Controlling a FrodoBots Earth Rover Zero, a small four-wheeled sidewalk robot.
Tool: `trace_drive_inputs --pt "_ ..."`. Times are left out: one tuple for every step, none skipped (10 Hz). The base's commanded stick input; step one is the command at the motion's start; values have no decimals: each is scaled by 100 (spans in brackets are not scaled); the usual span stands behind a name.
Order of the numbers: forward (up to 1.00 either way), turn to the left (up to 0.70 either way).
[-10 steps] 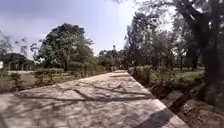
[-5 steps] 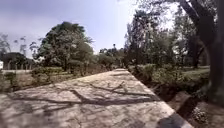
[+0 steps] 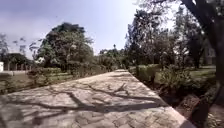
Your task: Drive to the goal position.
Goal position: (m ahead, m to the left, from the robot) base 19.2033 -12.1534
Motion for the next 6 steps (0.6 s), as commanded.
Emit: trace_drive_inputs --pt "50 0" --pt "50 0" --pt "50 0" --pt "50 0" --pt "50 0" --pt "50 0"
